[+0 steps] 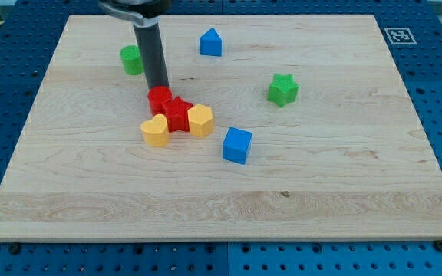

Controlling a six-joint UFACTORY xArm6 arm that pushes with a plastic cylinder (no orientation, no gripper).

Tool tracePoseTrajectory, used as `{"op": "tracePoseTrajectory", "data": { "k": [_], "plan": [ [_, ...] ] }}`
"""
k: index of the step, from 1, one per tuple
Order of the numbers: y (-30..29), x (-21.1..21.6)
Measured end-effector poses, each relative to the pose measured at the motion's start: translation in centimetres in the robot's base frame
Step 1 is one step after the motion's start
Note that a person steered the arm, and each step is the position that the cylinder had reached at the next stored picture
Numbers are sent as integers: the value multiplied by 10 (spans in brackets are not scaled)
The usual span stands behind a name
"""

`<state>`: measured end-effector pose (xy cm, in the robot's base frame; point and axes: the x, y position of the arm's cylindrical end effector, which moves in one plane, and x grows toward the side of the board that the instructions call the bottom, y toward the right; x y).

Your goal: Move your arm to the bottom center of the board

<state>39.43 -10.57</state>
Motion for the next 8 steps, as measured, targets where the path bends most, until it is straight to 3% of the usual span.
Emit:
{"op": "tracePoseTrajectory", "data": {
  "k": [2, 5, 8],
  "plan": [
    [22, -19],
    [197, 26],
    [209, 192]
  ]
}}
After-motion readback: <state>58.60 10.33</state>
